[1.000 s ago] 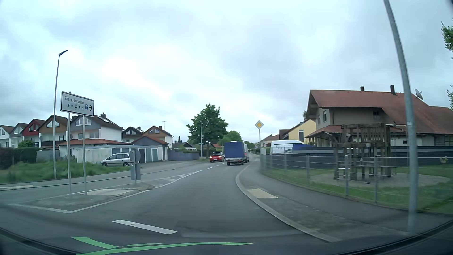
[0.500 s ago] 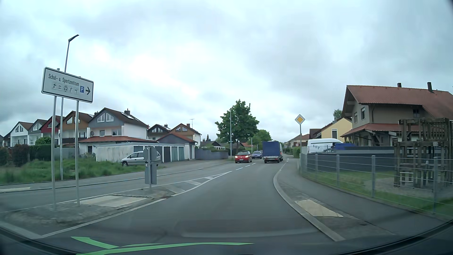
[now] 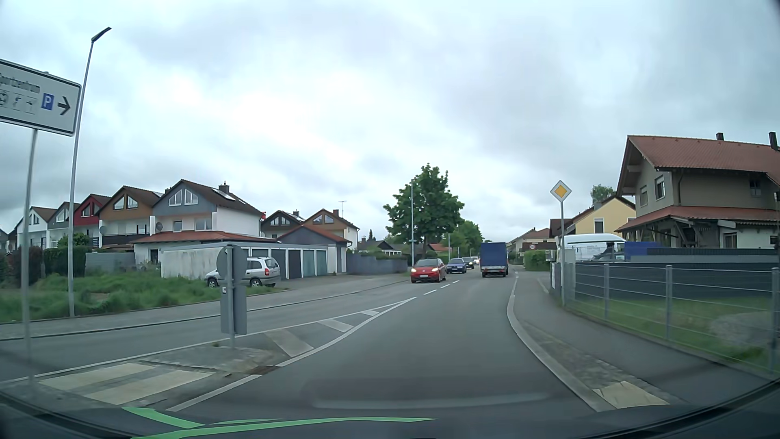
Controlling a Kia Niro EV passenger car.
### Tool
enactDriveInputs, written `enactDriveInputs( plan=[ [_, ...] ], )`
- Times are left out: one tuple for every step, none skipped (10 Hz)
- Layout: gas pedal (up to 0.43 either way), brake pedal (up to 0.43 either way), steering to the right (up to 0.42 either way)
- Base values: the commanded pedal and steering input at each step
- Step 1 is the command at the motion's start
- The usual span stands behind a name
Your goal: Follow the waypoints while adhering to traffic rules and regulations
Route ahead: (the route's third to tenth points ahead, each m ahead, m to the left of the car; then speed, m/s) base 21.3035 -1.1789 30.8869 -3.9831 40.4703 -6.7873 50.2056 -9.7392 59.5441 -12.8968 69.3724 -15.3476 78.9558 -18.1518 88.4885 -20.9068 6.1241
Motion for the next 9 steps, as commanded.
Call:
enactDriveInputs(
  plan=[
    [0.169, 0.000, 0.036],
    [0.169, 0.000, 0.045],
    [0.169, 0.000, 0.049],
    [0.169, 0.000, 0.054],
    [0.169, 0.000, 0.060],
    [0.169, 0.000, 0.066],
    [0.150, 0.000, 0.067],
    [0.150, 0.000, 0.067],
    [0.150, 0.000, 0.069]
  ],
)
